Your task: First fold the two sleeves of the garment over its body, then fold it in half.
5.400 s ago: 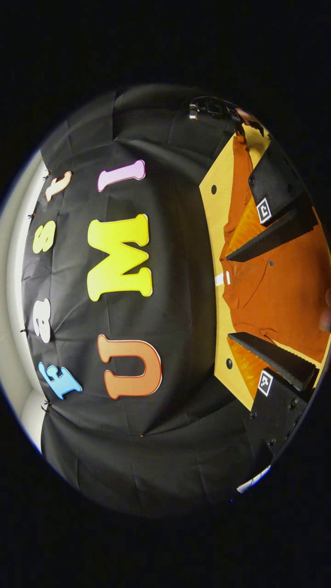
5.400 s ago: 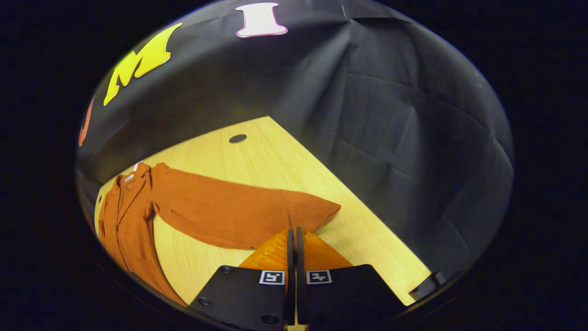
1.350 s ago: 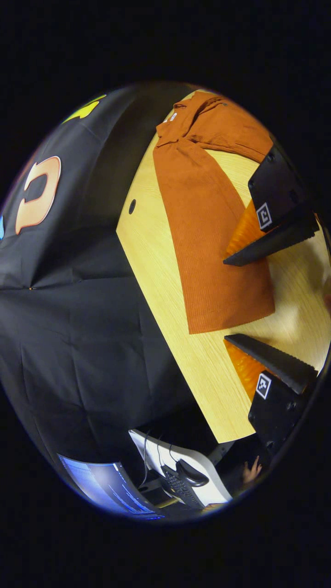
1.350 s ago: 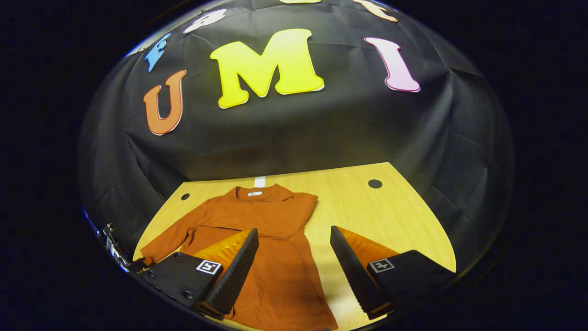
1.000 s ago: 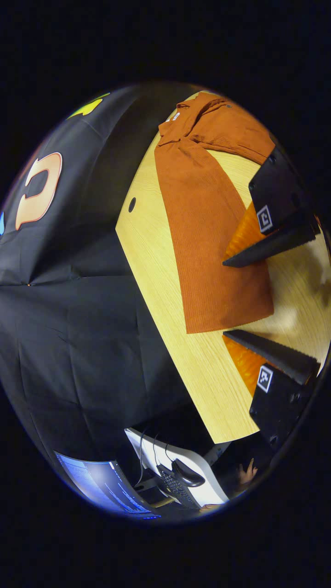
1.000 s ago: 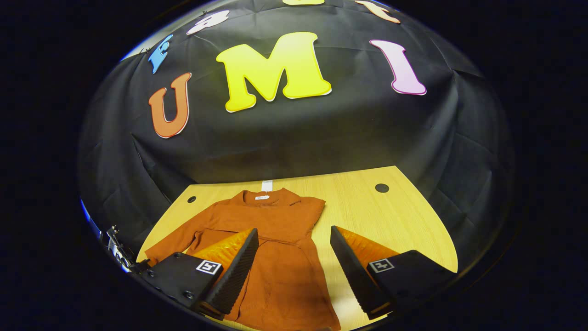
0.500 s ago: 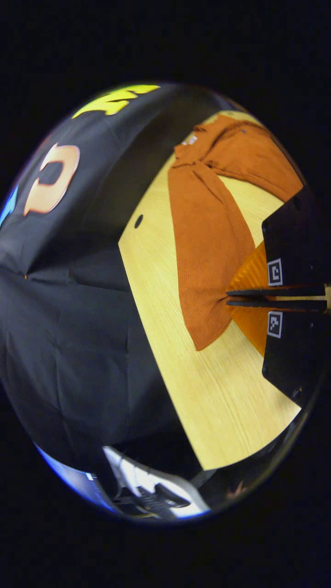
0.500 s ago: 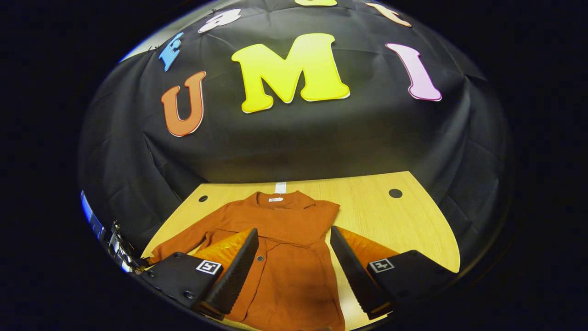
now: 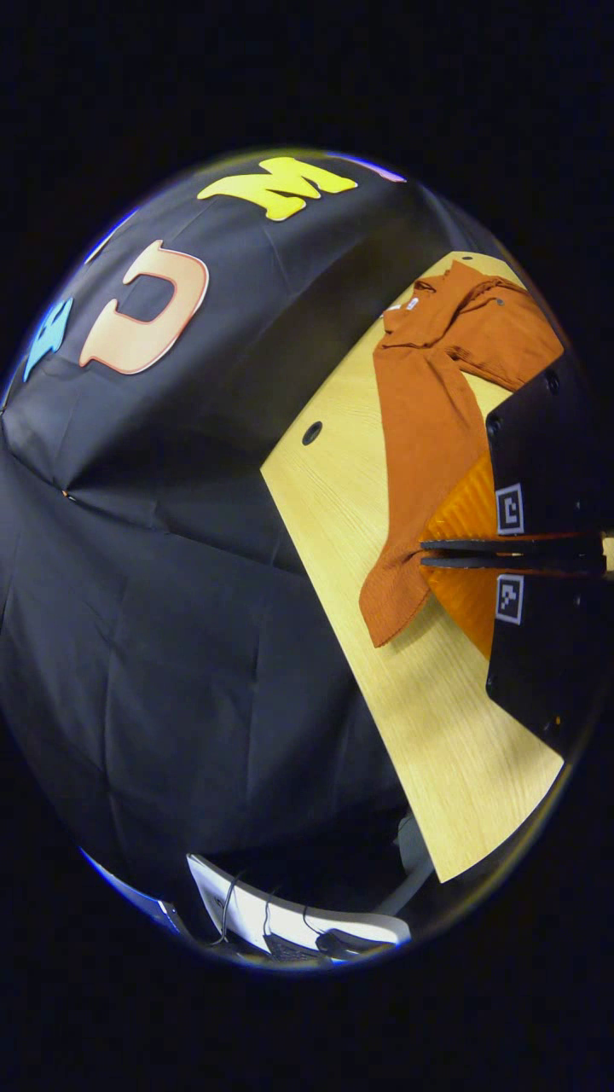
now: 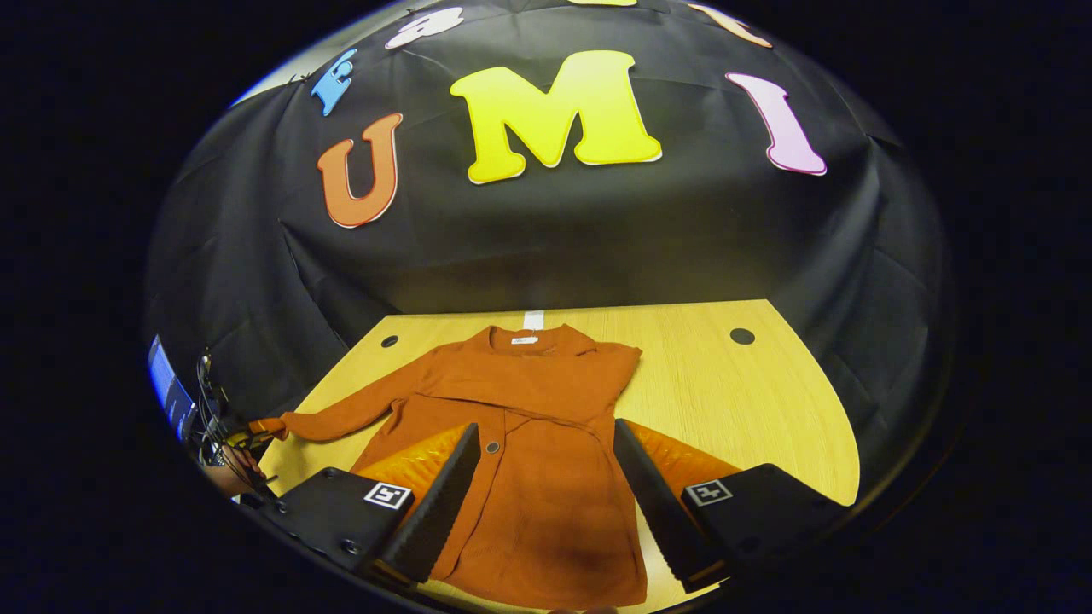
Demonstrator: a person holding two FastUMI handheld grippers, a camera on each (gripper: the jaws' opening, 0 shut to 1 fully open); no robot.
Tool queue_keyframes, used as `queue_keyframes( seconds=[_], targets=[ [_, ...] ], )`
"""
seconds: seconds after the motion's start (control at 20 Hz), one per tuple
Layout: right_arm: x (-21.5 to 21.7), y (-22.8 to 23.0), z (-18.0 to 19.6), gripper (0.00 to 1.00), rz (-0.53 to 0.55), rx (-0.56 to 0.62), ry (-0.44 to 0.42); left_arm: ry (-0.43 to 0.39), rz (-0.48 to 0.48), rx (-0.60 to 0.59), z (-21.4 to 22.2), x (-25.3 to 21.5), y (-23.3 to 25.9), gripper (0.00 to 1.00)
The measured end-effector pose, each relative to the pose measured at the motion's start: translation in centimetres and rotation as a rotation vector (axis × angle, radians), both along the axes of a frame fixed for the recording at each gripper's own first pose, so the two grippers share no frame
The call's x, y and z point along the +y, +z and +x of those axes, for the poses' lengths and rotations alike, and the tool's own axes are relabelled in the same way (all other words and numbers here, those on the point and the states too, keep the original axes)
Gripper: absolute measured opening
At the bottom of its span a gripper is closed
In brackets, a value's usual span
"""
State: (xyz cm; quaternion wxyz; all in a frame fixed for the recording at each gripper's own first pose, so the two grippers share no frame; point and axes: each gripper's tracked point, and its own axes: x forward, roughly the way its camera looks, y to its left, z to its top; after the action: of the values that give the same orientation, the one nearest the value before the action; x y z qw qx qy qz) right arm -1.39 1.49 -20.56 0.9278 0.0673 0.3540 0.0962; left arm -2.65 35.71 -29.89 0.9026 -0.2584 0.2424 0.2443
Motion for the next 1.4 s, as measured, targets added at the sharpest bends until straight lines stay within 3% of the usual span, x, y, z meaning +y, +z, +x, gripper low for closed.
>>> queue_keyframes(
  seconds=[0.35, 0.65, 0.85, 1.0, 1.4],
  targets=[
    [-2.9, 0.6, -0.9, 1.00, 0.027, -0.026, -0.074, -0.125, 0.086, -0.108, 8.0, 0.0, 9.2, 0.03],
    [-6.7, 0.6, -3.3, 1.00, 0.073, -0.036, -0.182, -0.281, 0.141, -0.201, 17.1, -5.7, 18.0, 0.03],
    [-10.5, 1.0, -5.2, 1.00, 0.063, -0.062, -0.270, -0.451, 0.202, -0.226, 22.7, -13.1, 20.9, 0.03],
    [-13.4, 1.3, -6.7, 1.00, 0.055, -0.073, -0.337, -0.556, 0.153, -0.246, 26.2, -19.9, 21.9, 0.03],
    [-20.2, 1.6, -12.4, 0.98, -0.007, -0.040, -0.493, -0.858, 0.160, -0.174, 29.6, -39.8, 15.2, 0.03]
  ],
)
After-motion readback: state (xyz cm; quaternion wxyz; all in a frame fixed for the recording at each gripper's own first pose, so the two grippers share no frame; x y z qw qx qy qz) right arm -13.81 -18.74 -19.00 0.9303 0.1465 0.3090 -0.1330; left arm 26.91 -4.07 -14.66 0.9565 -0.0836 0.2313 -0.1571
